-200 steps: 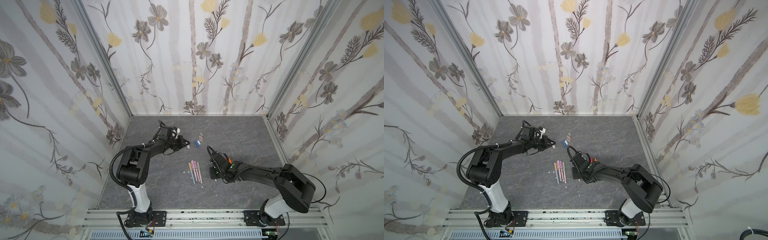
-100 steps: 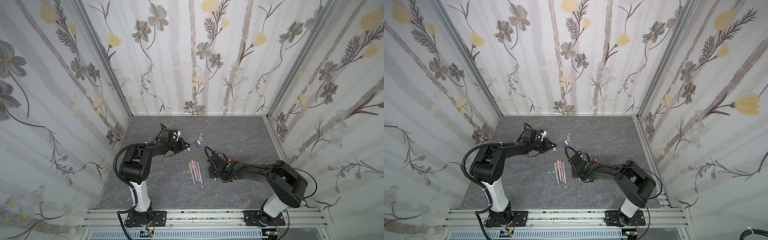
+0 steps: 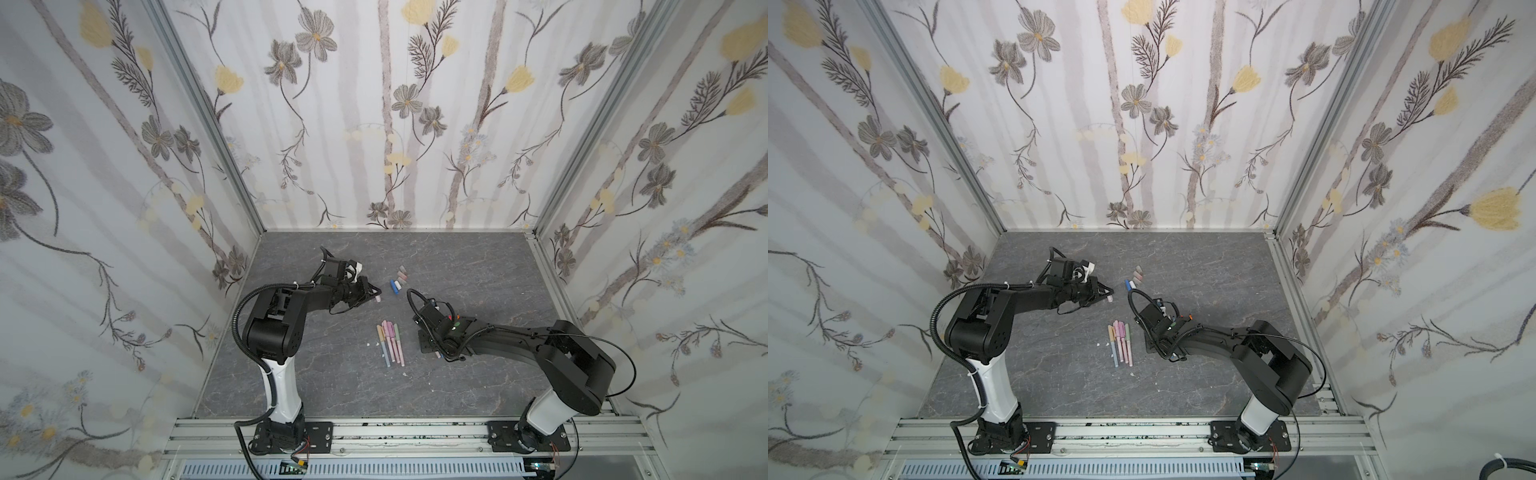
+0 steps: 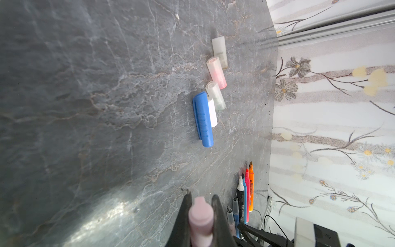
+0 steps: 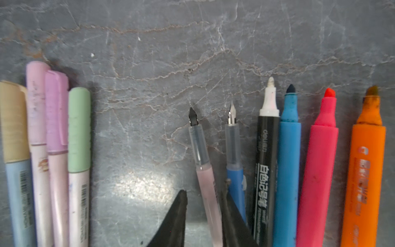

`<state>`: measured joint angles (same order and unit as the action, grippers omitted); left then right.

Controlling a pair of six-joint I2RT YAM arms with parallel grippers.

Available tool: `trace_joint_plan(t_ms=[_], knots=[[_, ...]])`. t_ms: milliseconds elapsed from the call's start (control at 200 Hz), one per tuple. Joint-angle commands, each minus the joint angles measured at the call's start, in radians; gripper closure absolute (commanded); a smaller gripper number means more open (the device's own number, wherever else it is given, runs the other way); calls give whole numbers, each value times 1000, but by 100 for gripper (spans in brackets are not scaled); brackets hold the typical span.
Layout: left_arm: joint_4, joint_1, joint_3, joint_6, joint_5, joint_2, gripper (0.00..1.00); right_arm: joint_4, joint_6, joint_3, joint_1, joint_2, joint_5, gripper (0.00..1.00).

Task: Remove pen caps from pens
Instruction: Place the pen at the center of the table, then place the pen cap at the top-center of the table.

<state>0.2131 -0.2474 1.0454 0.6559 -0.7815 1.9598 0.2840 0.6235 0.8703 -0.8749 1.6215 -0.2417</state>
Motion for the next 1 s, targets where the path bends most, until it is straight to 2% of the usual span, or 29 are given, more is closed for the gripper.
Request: trace_joint_plan(t_ms=[0, 345, 599, 994], knots=[[22, -5, 18, 4, -9, 26, 95, -7, -26, 7, 0, -57, -15, 65], [39, -16, 76, 11, 3, 94, 94, -9, -32, 19, 13, -190, -35, 64], [40, -16, 82, 11, 7, 117, 89, -21, -22, 6, 19, -222, -12, 63], [49, -16, 88, 15, 14, 138, 87, -34, -23, -1, 26, -218, 2, 63]])
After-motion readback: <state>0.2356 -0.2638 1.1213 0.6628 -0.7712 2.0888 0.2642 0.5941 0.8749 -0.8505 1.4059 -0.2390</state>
